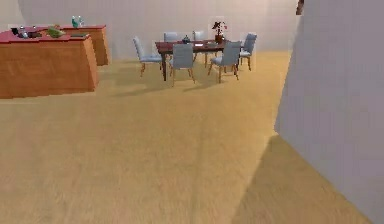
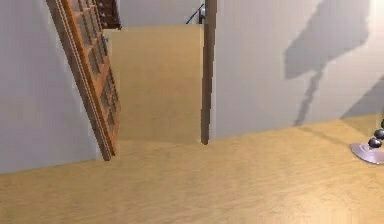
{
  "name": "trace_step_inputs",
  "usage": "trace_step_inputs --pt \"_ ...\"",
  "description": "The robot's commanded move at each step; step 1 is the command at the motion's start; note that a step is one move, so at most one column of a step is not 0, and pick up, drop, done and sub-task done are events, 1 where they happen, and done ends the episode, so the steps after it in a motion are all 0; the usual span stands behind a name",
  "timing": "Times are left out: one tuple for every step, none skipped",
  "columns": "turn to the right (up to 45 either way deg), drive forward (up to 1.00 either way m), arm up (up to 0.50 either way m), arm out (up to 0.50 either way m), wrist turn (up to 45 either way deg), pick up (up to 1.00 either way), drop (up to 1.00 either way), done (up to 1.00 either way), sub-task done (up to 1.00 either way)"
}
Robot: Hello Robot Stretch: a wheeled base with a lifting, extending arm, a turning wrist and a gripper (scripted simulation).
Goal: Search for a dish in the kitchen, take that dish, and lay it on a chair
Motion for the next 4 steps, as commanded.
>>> trace_step_inputs --pt "0.0 1.0 0.0 0.0 0.0 0.0 0.0 0.0 0.0" --pt "0.0 1.0 0.0 0.0 0.0 0.0 0.0 0.0 0.0" --pt "0.0 1.0 0.0 0.0 0.0 0.0 0.0 0.0 0.0" --pt "3.0 0.0 0.0 0.0 0.0 0.0 0.0 0.0 0.0"
